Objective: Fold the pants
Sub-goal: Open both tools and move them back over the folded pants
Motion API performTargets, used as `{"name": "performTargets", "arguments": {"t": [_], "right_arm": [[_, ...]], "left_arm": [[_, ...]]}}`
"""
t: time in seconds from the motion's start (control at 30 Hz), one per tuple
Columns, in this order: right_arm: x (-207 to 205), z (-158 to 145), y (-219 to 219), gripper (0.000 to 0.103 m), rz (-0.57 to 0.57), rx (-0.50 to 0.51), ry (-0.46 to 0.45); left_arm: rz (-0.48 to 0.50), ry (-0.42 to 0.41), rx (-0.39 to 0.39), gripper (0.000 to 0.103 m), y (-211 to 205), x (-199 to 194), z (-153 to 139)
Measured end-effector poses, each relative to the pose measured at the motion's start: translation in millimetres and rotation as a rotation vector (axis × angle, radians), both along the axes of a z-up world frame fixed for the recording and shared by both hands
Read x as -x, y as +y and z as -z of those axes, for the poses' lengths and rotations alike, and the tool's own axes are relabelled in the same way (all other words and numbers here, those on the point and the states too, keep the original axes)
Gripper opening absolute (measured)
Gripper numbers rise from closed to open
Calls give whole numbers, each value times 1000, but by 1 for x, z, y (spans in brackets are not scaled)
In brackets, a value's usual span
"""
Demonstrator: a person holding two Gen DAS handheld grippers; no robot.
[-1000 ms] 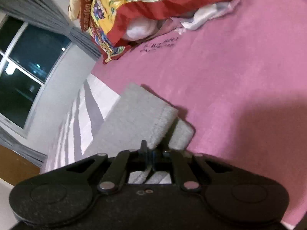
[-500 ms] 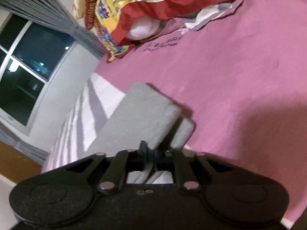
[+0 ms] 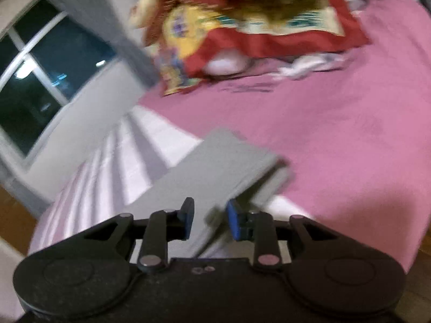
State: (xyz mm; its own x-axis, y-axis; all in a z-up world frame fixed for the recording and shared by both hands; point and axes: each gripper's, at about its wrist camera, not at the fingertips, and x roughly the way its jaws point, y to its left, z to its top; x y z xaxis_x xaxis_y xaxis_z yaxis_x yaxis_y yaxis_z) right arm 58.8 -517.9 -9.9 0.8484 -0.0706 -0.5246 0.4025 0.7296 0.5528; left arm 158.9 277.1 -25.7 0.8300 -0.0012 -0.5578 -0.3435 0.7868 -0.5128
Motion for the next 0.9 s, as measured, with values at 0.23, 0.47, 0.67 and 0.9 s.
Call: {"name": "performTargets", "arguments": {"t": [0.23,0.47,0.67,0.9], "right_arm": [[-56,-17,62,30,-369,39,-52],[-104,6,181,39,-749,104,36],[-102,22,93,31,-487,14,87],[-72,41,-62,0,-65,-192,114]], "left_arm": [[373,-75,-155,37,-106,-37,-33],[658,-13,-216,80,-238,-74,-3],[608,6,-293,80,-210,-87,3],[455,49,-299,80,-156,-94,-4]]}}
